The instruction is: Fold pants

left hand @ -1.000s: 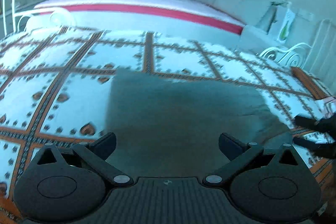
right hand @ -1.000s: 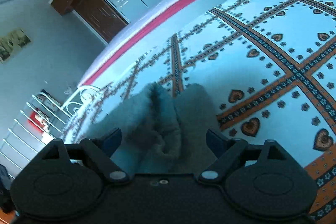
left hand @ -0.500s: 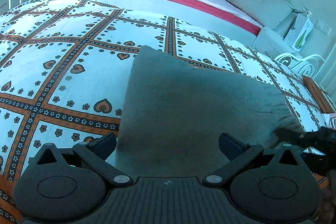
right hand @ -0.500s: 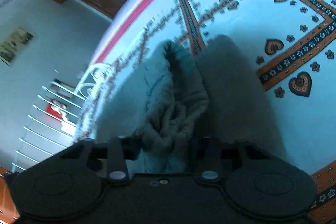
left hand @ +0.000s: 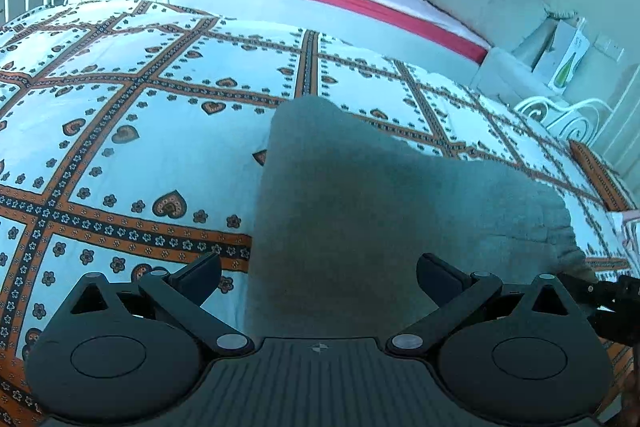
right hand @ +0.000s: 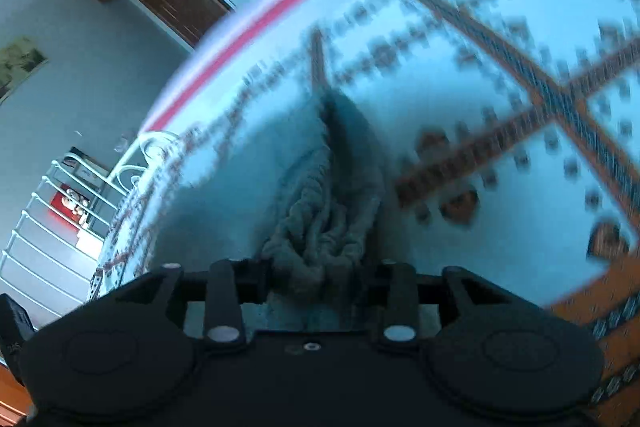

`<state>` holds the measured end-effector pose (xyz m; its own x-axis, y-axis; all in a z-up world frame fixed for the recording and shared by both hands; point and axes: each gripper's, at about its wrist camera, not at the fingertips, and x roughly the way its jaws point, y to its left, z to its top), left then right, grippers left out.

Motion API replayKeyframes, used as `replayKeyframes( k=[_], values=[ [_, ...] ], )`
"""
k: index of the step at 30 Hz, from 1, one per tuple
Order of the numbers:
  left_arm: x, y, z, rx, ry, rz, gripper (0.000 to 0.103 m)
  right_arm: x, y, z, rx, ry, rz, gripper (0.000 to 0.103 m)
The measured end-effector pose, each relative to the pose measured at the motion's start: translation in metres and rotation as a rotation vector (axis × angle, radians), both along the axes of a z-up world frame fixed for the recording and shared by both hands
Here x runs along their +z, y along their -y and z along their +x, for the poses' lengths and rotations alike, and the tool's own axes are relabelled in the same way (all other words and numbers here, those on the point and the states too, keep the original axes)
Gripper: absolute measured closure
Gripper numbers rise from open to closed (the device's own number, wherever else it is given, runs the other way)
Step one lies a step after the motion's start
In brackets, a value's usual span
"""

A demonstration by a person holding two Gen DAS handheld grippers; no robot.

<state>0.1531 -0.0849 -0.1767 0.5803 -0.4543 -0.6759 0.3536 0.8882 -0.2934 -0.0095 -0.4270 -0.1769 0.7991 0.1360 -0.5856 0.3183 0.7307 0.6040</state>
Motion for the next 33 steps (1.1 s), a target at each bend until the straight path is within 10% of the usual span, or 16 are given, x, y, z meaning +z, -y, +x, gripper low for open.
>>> replayKeyframes(
  k=[5,23,26,28,33],
  values=[
    [-0.004,-0.004,0.003,0.019,-0.028,-0.013,0.0,0.008,0.002,-0.005,-0.01,0.028,-0.002,0.022],
    [-0.033,-0.007,0.023,0.028,-0.178,-0.147,0.001,-0.02,0.008,-0.016,-0.013,-0.03,0.138,0.028],
    [-0.035,-0.001,0.024,-0.002,-0.199,-0.169,0.021,-0.027,0.015,-0.012,0.018,-0.011,0.208,0.042],
    [-0.034,-0.003,0.023,0.001,-0.199,-0.182,0.053,-0.026,0.016,-0.016,0.025,0.02,0.246,0.056],
    [-0.023,-0.007,0.017,0.005,-0.153,-0.219,0.07,-0.004,0.006,-0.027,0.054,0.135,0.211,0.063]
  ],
)
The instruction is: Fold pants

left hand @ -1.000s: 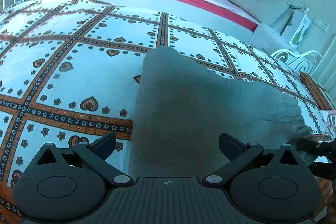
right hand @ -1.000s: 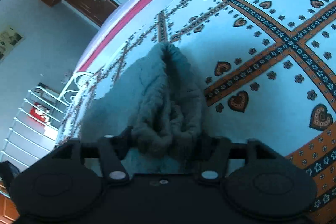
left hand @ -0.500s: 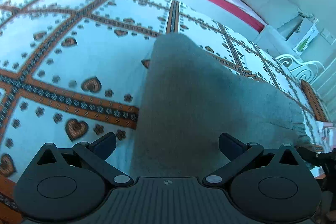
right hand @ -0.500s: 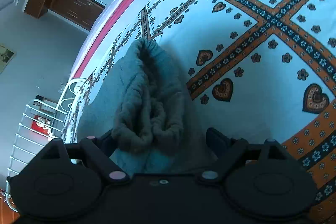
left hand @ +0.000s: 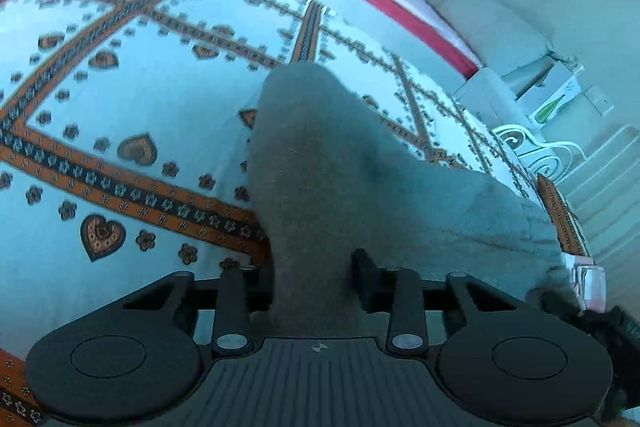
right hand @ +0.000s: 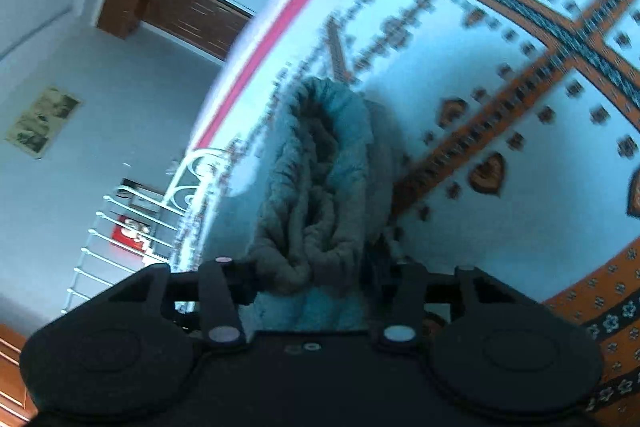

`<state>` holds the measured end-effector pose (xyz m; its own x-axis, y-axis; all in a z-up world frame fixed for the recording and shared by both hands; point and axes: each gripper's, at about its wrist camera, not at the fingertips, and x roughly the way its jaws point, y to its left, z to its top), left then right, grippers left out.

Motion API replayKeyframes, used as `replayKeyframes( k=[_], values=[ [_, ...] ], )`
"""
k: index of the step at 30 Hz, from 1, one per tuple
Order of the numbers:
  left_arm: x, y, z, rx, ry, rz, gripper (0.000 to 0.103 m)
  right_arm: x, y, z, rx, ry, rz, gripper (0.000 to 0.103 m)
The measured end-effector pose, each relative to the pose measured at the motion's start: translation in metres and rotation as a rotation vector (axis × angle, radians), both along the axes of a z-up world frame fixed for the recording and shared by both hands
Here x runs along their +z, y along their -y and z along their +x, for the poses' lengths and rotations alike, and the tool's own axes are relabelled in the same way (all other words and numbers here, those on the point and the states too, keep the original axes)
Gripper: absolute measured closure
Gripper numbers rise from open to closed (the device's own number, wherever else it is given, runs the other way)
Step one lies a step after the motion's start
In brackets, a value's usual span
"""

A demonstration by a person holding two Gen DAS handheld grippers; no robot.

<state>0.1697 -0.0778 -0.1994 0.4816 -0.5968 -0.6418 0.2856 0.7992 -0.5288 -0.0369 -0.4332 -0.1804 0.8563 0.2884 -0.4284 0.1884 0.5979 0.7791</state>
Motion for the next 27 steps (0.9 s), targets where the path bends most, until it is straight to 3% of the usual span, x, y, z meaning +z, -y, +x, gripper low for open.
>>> replayKeyframes(
  k=[8,14,18,20,23,24,25,26,27],
  values=[
    [0.053,0.006,0.018,0.042,0.135,-0.141,0.076,0.048,0.0,0.017,0.015,0.153,0.02,0.065],
    [0.084,0.033,0.096,0.066,0.228,-0.171,0.076,0.084,0.018,0.063,0.044,0.229,-0.029,0.065],
    [0.09,0.057,0.145,0.082,0.299,-0.141,0.076,0.083,0.033,0.099,0.039,0.256,-0.067,0.066],
    [0.077,0.069,0.168,0.088,0.293,-0.079,0.076,0.07,0.041,0.113,0.025,0.228,-0.087,0.066],
    [0.032,0.083,0.201,0.09,0.155,0.022,0.075,0.031,0.058,0.134,0.001,0.097,-0.098,0.065],
    [0.018,0.088,0.206,0.084,0.116,0.07,0.063,0.018,0.059,0.139,0.001,0.031,-0.131,0.063],
    [0.005,0.092,0.207,0.082,0.099,0.13,0.043,0.008,0.058,0.143,0.004,-0.038,-0.181,0.058],
    [0.001,0.092,0.206,0.085,0.111,0.142,0.04,0.003,0.056,0.143,0.001,-0.067,-0.22,0.054],
    [0.003,0.092,0.204,0.086,0.126,0.142,0.039,0.003,0.055,0.138,-0.014,-0.062,-0.24,0.043]
  ],
)
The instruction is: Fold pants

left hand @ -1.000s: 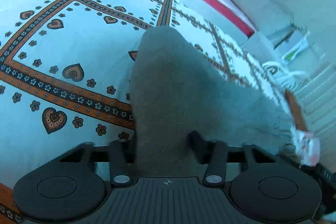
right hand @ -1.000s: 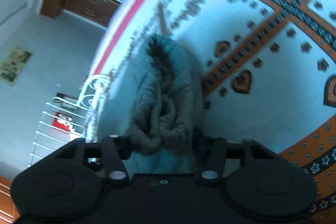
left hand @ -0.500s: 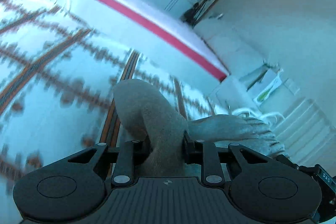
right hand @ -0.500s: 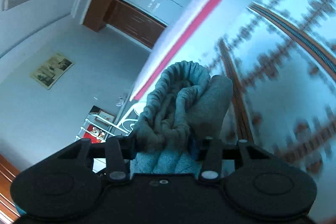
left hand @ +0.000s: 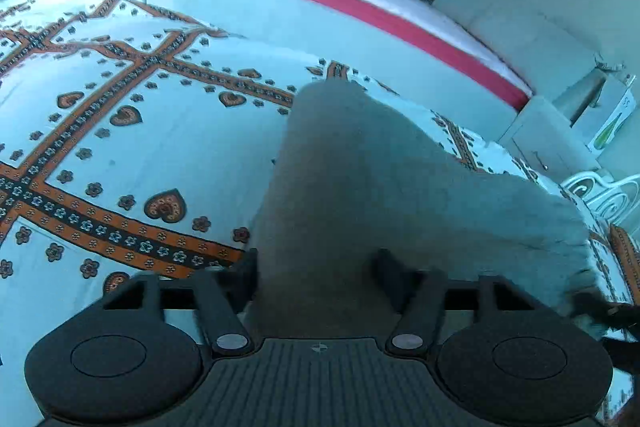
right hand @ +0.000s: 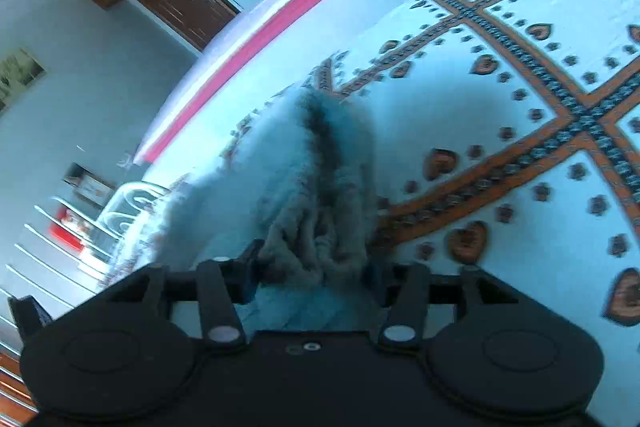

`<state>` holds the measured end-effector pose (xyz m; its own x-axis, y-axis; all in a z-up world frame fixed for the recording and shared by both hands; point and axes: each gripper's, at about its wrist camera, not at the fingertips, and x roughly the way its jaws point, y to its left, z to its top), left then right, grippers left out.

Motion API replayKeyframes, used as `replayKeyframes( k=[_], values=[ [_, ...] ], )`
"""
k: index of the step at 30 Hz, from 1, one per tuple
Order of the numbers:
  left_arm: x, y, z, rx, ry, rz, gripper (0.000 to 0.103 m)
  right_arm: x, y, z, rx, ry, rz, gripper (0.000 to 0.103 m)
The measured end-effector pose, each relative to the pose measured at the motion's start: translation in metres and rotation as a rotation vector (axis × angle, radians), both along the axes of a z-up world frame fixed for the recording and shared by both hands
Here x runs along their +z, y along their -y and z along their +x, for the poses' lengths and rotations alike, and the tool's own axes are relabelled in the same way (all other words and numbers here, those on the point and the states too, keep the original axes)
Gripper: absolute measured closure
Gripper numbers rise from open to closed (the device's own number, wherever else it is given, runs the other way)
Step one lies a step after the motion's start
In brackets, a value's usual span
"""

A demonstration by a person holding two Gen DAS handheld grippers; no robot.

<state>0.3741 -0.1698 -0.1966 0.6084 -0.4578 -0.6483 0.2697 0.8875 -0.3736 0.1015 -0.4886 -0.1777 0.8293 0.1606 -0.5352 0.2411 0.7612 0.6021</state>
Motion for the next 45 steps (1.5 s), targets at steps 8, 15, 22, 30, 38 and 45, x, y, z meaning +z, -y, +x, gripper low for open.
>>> replayKeyframes(
  k=[8,15,22,30,38,45],
  values=[
    [0.059,0.007,0.002,0.057,0.187,0.007,0.007,0.077,-0.043,-0.02,0.008,0.185,-0.36,0.069],
    [0.019,0.043,0.074,-0.017,-0.049,0.086,0.017,0.041,-0.109,-0.014,0.18,0.07,-0.543,0.084],
    [0.001,0.06,0.097,-0.006,-0.121,0.104,0.013,0.01,-0.092,-0.04,0.187,0.005,-0.615,0.101],
    [0.028,0.028,0.025,-0.1,-0.02,0.123,0.013,0.033,-0.126,-0.07,0.23,0.032,-0.72,0.081],
    [0.024,0.008,-0.035,-0.067,-0.011,0.201,0.013,0.03,-0.116,-0.093,0.159,0.022,-0.65,0.079],
    [0.095,0.001,-0.123,-0.106,0.186,0.295,0.0,0.068,-0.13,-0.169,0.04,0.154,-0.406,0.011]
  ],
)
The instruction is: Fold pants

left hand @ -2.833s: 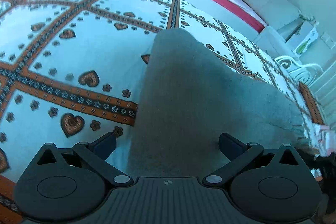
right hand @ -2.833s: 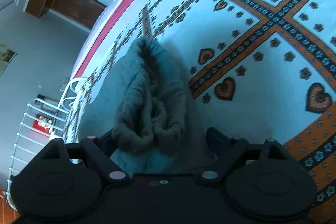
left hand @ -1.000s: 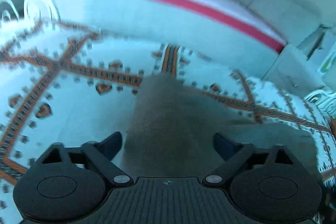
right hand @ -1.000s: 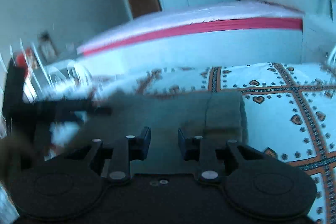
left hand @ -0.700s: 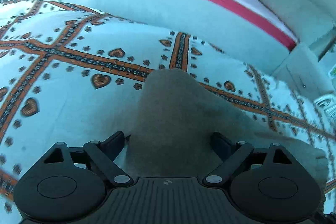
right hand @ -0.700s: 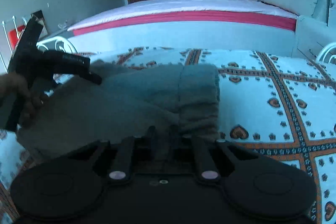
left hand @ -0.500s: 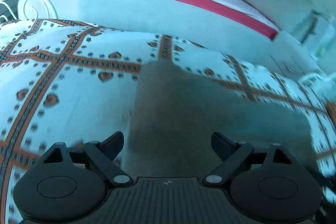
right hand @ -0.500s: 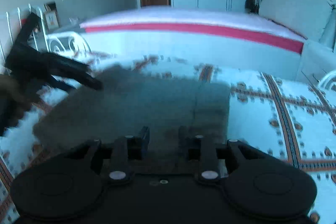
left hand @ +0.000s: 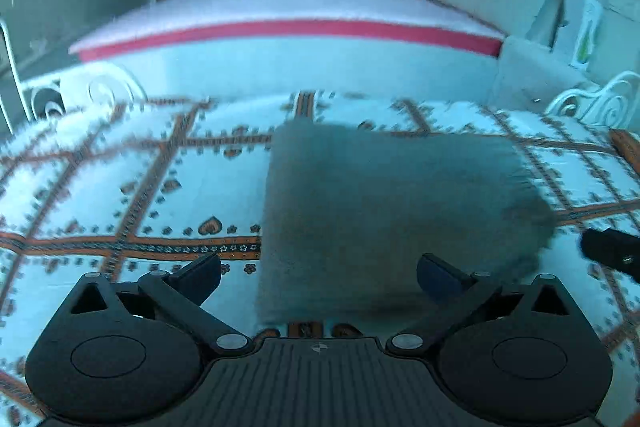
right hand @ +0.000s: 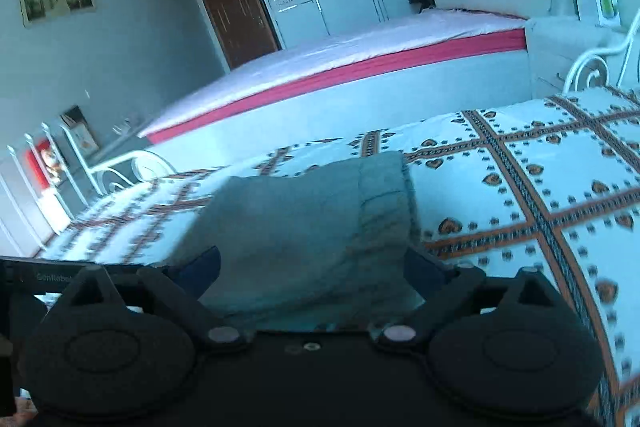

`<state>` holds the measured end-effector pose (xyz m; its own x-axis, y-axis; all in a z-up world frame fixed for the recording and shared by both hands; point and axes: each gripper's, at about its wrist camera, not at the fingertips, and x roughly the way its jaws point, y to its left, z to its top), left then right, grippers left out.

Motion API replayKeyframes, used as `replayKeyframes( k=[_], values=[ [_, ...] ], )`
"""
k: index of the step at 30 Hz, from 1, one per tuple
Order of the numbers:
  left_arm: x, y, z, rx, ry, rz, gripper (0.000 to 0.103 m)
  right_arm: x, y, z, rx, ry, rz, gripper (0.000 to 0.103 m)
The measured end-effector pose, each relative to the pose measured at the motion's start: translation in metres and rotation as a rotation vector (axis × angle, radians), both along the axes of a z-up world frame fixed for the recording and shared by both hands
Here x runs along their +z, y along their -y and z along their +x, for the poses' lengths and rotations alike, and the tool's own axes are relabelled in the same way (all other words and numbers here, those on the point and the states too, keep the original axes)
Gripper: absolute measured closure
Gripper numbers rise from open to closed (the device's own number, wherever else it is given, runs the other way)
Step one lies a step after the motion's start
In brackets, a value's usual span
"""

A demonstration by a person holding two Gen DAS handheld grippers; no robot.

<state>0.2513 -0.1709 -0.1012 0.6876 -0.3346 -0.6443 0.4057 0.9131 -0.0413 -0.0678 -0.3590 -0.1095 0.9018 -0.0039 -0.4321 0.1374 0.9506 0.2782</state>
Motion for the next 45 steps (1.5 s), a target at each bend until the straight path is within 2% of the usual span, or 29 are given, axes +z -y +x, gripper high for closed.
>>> replayKeyframes(
  k=[3,9,12,16,22,26,30,34,37,42,45],
  values=[
    [0.025,-0.008,-0.039,0.004,0.045,-0.003,0.0,0.014,-0.012,-0.036,-0.017,0.035,0.013,0.01],
    [0.062,-0.027,-0.113,0.081,0.085,0.028,0.0,0.04,-0.032,-0.093,-0.014,0.097,0.049,0.006],
    [0.076,-0.041,-0.148,0.104,0.121,0.002,0.0,0.053,-0.044,-0.117,-0.004,0.119,0.044,0.006],
    [0.092,-0.058,-0.182,0.144,0.141,-0.019,0.0,0.072,-0.061,-0.146,-0.002,0.146,0.029,0.006],
    [0.114,-0.075,-0.221,0.14,0.19,-0.021,0.0,0.093,-0.085,-0.178,0.008,0.193,0.003,0.006],
    [0.123,-0.082,-0.237,0.116,0.199,-0.041,0.0,0.104,-0.095,-0.196,0.015,0.222,-0.005,0.006],
    [0.13,-0.085,-0.251,0.051,0.246,-0.057,0.0,0.113,-0.102,-0.204,0.019,0.236,-0.036,0.006],
    [0.132,-0.087,-0.251,-0.02,0.22,-0.119,0.0,0.114,-0.106,-0.203,0.004,0.233,-0.09,0.006],
    [0.129,-0.085,-0.245,0.02,0.201,-0.096,0.0,0.112,-0.103,-0.202,-0.012,0.229,-0.069,0.006],
    [0.124,-0.079,-0.244,0.051,0.233,-0.036,0.0,0.111,-0.102,-0.203,-0.037,0.225,-0.072,0.006],
    [0.122,-0.079,-0.243,0.07,0.231,-0.041,0.0,0.111,-0.102,-0.205,-0.044,0.228,-0.073,0.006]
  ],
)
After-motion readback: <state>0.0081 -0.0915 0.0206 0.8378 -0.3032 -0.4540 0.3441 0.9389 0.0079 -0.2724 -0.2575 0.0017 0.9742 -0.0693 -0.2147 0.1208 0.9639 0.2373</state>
